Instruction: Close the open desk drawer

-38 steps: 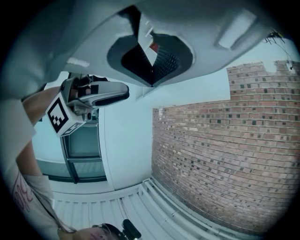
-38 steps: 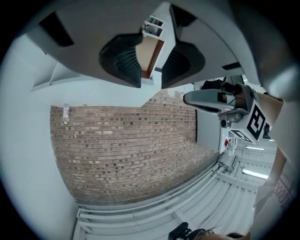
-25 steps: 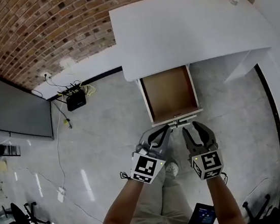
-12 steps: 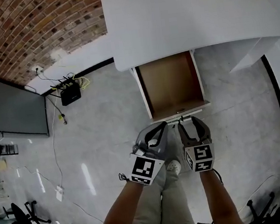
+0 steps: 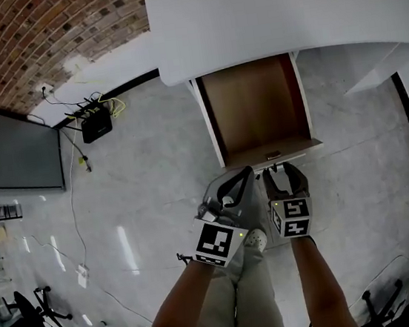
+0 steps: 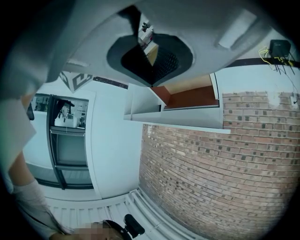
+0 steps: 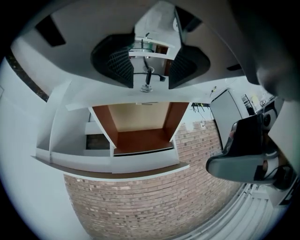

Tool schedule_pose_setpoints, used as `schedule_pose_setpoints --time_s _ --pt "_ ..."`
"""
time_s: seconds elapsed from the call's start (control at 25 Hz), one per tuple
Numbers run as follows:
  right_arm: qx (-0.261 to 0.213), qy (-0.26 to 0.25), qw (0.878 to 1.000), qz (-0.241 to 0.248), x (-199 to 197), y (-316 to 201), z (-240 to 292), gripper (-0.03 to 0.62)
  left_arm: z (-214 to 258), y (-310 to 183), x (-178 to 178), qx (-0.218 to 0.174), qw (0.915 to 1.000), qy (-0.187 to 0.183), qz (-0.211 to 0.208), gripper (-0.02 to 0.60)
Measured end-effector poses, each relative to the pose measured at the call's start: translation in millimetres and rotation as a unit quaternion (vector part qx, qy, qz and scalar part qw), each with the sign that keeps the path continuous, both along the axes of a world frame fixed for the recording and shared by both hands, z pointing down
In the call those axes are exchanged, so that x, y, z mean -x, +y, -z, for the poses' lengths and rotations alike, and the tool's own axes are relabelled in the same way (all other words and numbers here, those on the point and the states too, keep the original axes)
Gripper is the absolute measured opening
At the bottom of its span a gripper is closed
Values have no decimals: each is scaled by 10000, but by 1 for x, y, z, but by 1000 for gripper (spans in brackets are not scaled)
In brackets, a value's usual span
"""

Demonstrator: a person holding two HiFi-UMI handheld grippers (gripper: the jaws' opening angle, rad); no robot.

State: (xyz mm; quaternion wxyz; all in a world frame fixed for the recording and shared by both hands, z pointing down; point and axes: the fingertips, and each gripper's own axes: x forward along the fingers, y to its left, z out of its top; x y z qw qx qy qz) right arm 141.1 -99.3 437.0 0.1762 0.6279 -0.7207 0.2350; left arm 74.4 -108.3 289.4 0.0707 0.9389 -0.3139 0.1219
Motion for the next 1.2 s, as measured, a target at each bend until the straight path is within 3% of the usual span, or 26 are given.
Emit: schedule_pose_setpoints --time_s 0.32,1.2 --pt "-73 -22 9999 -101 -1 -16 -10 230 -10 -9 6 3 10000 18 -4 4" --pt "93 -92 9999 -68 -3 -16 7 230 21 -23 0 -96 9999 96 -5 4"
